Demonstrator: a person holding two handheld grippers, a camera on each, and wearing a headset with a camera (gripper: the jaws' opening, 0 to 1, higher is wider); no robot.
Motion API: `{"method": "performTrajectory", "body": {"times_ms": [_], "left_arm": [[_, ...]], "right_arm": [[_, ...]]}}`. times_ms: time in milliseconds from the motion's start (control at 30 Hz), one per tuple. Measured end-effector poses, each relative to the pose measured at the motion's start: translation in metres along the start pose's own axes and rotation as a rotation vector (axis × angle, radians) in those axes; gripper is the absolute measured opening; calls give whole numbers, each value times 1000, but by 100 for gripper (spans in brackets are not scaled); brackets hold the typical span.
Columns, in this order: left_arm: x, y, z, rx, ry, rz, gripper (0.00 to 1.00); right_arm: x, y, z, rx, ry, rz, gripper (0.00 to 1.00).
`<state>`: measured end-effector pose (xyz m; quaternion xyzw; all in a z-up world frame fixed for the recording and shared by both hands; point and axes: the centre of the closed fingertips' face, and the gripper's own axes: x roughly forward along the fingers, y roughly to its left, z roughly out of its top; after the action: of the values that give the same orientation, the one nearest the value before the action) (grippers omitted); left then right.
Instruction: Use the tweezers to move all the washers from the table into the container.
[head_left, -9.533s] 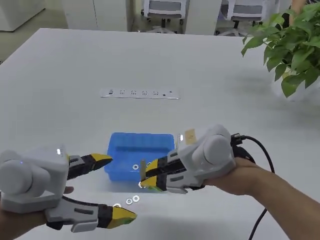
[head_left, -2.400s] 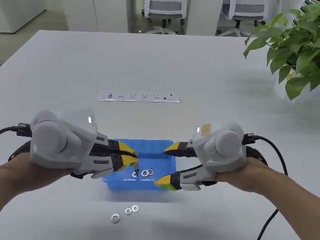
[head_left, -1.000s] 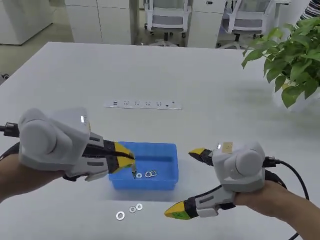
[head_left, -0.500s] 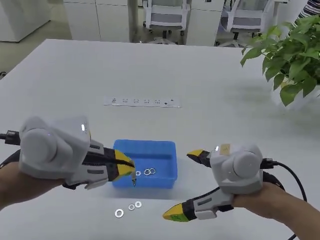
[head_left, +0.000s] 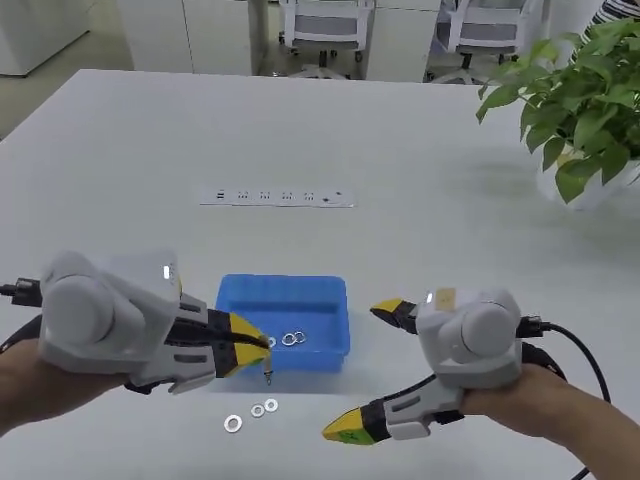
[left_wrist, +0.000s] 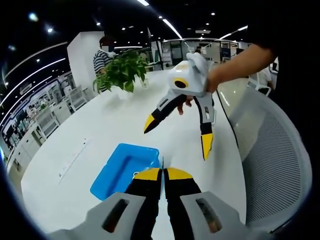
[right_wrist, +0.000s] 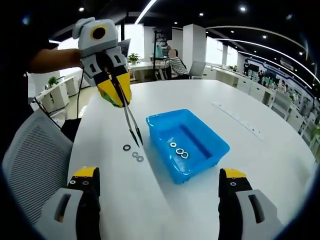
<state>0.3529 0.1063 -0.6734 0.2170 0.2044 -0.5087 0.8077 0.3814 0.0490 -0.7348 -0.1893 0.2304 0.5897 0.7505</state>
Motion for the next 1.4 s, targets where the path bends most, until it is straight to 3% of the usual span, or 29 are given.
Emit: {"method": "performTrajectory", "body": {"times_ms": [833,1400], "left_arm": [[19,-5,-24,-36,33,-41,6],[23,-4,-24,-62,27,-52,6]], "right_arm": [[-2,1,-14,21,29,2,97],[-1,0,-22,38,40,6,96]]}}
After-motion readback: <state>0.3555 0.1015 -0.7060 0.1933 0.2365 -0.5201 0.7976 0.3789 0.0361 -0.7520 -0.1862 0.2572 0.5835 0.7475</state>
